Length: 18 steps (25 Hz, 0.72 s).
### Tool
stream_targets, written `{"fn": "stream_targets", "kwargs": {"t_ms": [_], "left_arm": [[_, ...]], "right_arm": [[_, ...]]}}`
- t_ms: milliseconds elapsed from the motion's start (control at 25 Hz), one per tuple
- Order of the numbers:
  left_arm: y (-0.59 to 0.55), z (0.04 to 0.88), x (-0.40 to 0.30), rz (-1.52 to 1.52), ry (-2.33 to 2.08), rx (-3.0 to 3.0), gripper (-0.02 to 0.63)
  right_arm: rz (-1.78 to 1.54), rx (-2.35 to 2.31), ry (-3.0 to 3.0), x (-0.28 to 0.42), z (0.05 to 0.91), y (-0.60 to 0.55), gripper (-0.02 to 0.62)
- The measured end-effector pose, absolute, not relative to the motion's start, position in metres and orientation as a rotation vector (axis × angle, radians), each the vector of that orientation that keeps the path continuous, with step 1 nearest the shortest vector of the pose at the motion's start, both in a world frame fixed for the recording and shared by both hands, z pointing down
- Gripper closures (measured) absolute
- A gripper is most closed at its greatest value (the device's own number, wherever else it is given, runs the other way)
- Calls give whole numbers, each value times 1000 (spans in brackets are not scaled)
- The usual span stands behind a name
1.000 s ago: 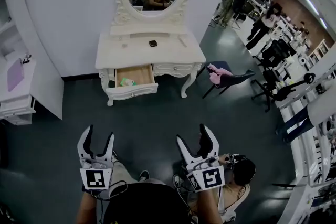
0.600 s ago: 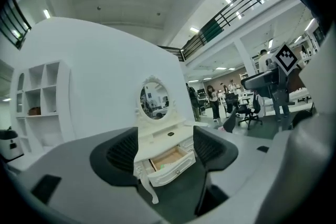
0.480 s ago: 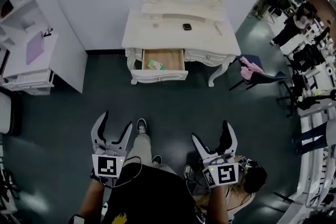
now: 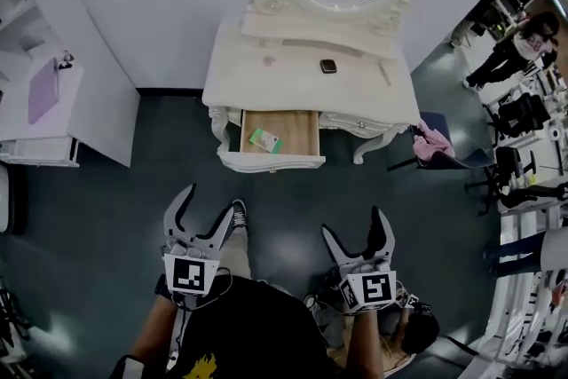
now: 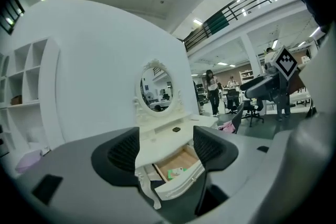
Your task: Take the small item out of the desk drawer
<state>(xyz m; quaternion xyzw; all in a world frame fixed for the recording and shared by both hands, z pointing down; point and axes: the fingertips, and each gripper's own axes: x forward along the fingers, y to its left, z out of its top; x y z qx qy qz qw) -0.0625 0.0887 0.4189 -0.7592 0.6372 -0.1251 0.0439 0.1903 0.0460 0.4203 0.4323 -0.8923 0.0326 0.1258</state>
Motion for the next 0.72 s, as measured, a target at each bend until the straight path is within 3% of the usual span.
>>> {"fn": "stream_targets", "kwargs": {"t_ms": [400, 720], "left_arm": [[-87, 443, -166, -458, 1913, -2442, 286], [-159, 495, -191, -560, 2000, -2524, 286]], "right_arm": [[155, 1142, -2443, 73, 462, -123, 115], [129, 896, -2350, 15, 535, -208, 114]]}}
